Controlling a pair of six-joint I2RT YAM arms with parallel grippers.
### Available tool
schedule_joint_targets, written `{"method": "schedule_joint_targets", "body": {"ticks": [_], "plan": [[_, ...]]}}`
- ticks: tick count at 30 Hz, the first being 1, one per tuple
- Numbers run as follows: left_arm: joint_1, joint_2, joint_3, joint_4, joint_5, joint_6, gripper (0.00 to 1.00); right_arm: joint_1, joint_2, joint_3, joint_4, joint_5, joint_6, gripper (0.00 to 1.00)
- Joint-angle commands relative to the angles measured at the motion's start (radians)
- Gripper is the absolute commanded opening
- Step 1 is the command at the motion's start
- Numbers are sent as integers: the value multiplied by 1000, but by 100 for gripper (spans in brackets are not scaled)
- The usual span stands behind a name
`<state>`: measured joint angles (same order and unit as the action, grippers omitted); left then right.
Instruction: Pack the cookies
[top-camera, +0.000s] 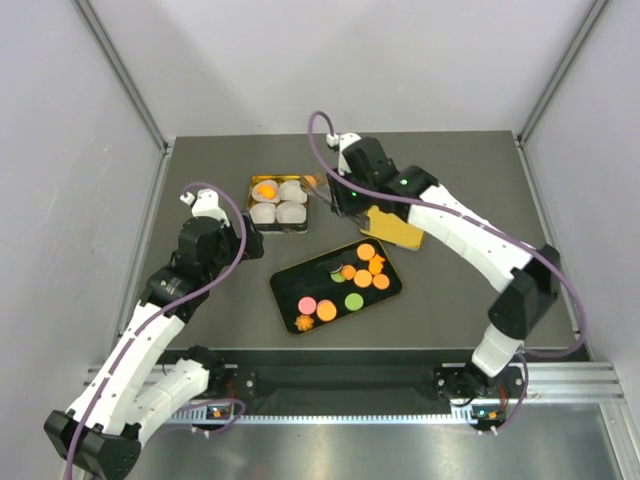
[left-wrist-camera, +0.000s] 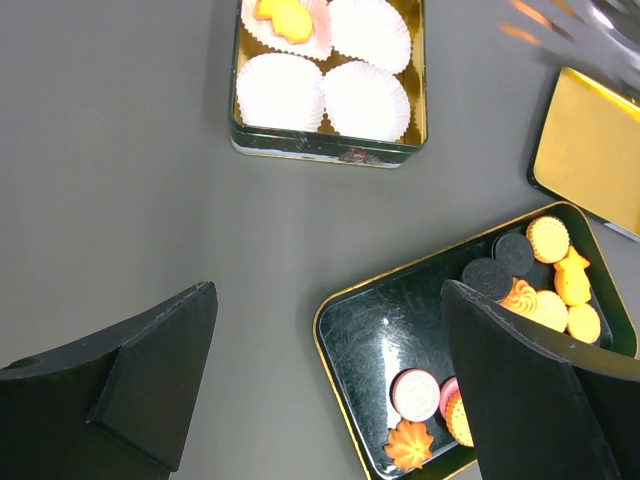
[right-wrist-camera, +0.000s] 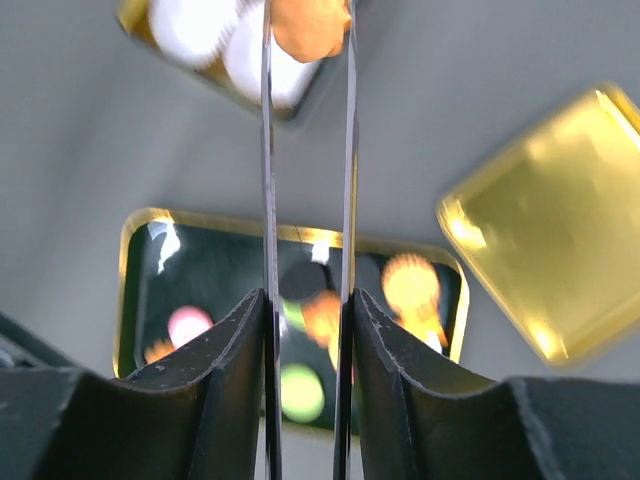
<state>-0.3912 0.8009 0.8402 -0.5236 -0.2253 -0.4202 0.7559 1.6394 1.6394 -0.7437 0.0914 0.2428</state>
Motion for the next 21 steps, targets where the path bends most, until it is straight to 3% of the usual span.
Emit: {"method": "schedule_joint_targets", "body": {"ticks": [1, 5, 11, 21], "plan": [[6, -8, -9, 50, 9, 1, 98, -6, 106, 138, 153, -53, -26, 33], [8, -6, -6, 51, 7, 0, 98, -10, 285, 256, 179, -77, -45, 32], [9, -11, -7, 51, -5, 0, 98, -21, 417, 332, 222, -62, -45, 32], [11, -12, -10, 47, 4, -3, 98, -23, 464, 327, 236, -9, -25, 39]]}}
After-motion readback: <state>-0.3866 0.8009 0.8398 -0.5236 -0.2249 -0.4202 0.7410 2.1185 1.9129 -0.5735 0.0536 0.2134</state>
